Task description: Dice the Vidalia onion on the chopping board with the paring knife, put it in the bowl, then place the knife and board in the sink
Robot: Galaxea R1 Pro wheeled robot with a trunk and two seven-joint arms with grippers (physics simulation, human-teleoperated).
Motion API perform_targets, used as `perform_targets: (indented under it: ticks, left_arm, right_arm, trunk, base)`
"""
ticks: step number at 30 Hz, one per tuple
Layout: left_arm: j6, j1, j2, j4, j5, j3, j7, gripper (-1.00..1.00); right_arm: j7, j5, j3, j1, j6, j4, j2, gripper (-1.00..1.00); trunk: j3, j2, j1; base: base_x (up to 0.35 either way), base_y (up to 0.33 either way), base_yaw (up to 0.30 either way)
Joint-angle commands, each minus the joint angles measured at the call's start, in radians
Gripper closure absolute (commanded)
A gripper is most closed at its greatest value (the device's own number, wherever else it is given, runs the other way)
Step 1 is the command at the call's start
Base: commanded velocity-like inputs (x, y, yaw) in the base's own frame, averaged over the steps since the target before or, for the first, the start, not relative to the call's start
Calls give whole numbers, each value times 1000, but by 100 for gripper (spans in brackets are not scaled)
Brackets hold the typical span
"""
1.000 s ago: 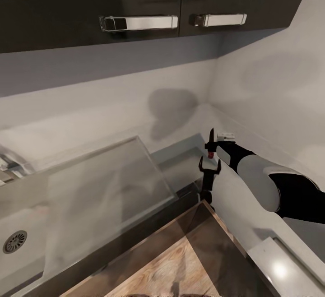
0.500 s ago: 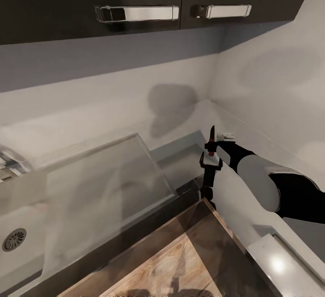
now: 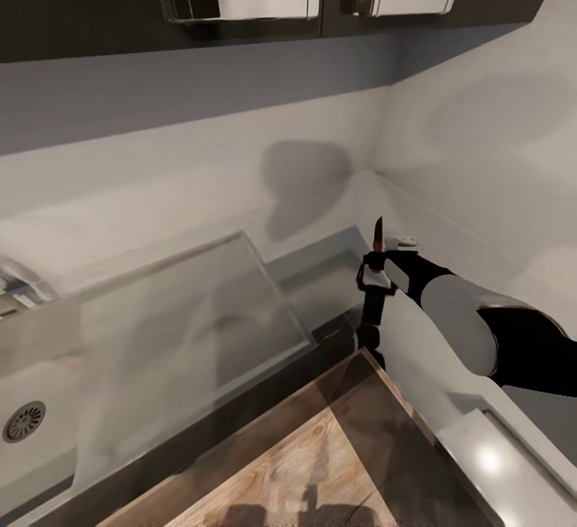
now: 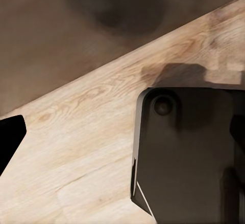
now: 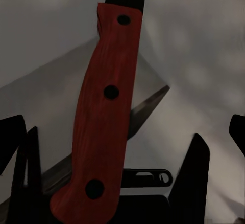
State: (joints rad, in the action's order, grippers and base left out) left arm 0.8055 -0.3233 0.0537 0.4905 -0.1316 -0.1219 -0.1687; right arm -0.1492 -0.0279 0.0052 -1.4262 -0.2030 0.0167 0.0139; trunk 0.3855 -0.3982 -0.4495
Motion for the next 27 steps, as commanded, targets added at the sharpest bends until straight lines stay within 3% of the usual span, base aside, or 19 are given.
perform_targets:
  ticks: [1, 12, 27]
  left_arm:
    - [1, 0, 1, 2, -9, -9, -5, -100]
    - [1, 0, 1, 2, -9, -9, -5, -100]
    - [1, 0, 1, 2, -9, -9, -5, -100]
  right_arm:
    - [-2, -3, 1, 0, -6, 2, 0, -100]
    - [-2, -3, 1, 0, -7, 2, 0, -100]
    - [0, -2, 1, 0, -7, 2, 3, -100]
  trunk:
    - [3, -2, -1]
    - [19, -2, -1]
    - [20, -2, -1]
  base:
    - [0, 0, 0]
    - [0, 0, 0]
    - [0, 0, 0]
